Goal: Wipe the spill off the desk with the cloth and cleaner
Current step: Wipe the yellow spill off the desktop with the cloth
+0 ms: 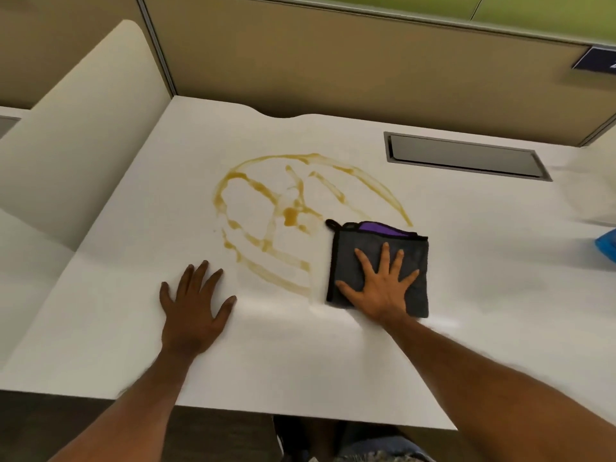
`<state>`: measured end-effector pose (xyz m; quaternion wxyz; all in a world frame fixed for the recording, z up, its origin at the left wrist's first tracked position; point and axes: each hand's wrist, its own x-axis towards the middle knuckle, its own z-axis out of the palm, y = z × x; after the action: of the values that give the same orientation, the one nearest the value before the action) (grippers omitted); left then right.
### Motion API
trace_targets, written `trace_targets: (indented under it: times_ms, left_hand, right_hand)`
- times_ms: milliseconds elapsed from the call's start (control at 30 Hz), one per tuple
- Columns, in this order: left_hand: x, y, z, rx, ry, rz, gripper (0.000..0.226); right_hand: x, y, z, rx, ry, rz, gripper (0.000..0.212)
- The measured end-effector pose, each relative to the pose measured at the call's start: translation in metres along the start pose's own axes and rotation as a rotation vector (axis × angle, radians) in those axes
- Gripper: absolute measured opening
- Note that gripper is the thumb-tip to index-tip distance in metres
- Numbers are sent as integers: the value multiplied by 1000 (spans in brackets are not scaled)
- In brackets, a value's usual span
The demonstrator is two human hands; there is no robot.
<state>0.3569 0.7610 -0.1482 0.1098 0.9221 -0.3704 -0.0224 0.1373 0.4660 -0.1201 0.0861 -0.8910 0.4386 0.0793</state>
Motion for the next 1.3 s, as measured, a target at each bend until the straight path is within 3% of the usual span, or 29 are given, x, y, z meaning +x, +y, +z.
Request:
trace_targets:
  times_ms: [100,200,300,467,667,800,900,1033,1167,1300]
  left_hand:
    - [1,0,0,8,-8,-13,66]
    - [1,-1,-1,14,-21,-15,66]
    - [0,-1,-2,15,-26,-10,66]
    - [0,0,-4,1,-4,-14,65]
    - [1,-1,0,7,37,-17,66]
    - [0,3,-1,-3,34,-18,66]
    - [-1,2,-2,0,18,-23,67]
    - [1,0,-2,3,-3,-24,66]
    - [2,-1,2,6,4,-19,66]
    - [2,-1,2,11,7,-9,66]
  right_hand:
    - [19,-39,-2,35,-8,-15,94]
    - [9,-73,5,-8,-19,-212,88]
    - [-20,-56,14,-47,-3,-361,82]
    - [-28,2,10,-51,27,-280,82]
    - [3,-46,5,7,20,-165,90]
    - [-10,-73,13,-22,4,-332,86]
    - [-31,-48,21,-17,46,-446,78]
    - [-25,-9,17,-26,89,-267,76]
    - [-13,-47,13,6,83,-3,83]
    - [-30,-127,23,39,56,-69,86]
